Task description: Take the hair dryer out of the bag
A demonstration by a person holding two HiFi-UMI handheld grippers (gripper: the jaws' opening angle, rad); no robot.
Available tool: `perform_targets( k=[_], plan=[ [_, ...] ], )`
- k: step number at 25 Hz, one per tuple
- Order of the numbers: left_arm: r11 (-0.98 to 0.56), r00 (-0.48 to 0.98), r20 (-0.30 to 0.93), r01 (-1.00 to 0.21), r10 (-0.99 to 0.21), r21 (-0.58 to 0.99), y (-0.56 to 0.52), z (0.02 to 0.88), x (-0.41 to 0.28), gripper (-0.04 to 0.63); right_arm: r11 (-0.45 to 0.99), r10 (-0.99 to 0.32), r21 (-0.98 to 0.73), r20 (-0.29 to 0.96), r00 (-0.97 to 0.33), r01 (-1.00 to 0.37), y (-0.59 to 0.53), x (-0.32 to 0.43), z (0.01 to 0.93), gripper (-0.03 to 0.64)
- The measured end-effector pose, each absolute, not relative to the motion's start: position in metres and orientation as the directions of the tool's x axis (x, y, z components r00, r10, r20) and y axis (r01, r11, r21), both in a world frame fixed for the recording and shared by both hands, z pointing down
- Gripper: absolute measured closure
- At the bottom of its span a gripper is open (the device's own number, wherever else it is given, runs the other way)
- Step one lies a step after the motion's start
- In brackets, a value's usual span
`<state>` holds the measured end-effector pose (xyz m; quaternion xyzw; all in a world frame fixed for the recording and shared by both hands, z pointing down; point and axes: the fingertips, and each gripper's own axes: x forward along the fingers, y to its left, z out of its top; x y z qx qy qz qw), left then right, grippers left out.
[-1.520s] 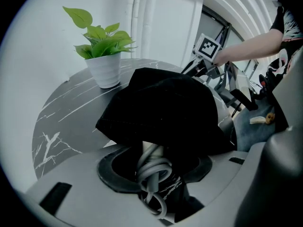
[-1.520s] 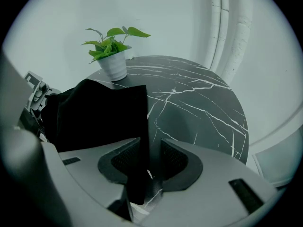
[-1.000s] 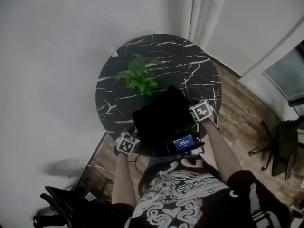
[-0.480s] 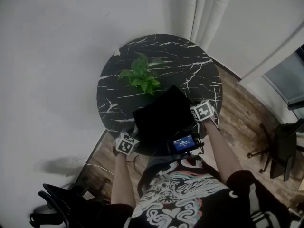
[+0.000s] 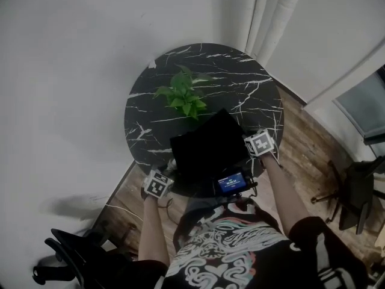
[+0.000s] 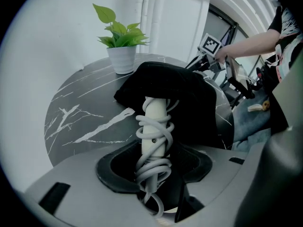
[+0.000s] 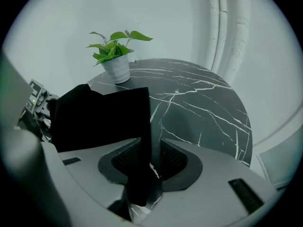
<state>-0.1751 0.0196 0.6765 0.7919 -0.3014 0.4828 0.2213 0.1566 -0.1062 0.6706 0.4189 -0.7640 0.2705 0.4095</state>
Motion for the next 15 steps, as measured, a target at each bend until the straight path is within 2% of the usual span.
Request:
perform_targets(
  k=[2, 4, 7, 15],
  plan=[
    [-0.723, 0.355, 0.896, -0.688, -0.269, 0.056, 0.018, 0.675, -0.174, 0.387, 0.497, -0.424, -0.129, 0.827, -0.37, -0.858, -0.107, 0.149, 0.662, 0.494],
    [-0.721, 0.377, 0.886, -0.689, -0.272, 0.072, 0.019, 0.673, -0.171, 0.34, 0.49, -0.435, -0.215, 0.779, -0.451, -0.845, -0.107, 0.138, 0.653, 0.428],
    [-0.722, 0.398, 0.873, -0.687, -0.281, 0.08, 0.019, 0.667, -0.168, 0.277, 0.512, -0.437, -0.288, 0.724, -0.534, -0.81, -0.109, 0.122, 0.641, 0.405],
    [-0.767, 0.395, 0.843, -0.641, -0.364, -0.031, -0.007, 0.652, -0.149, 0.261, 0.696, -0.396, -0.12, 0.758, -0.518, -0.708, -0.115, 0.079, 0.642, 0.399]
  ],
)
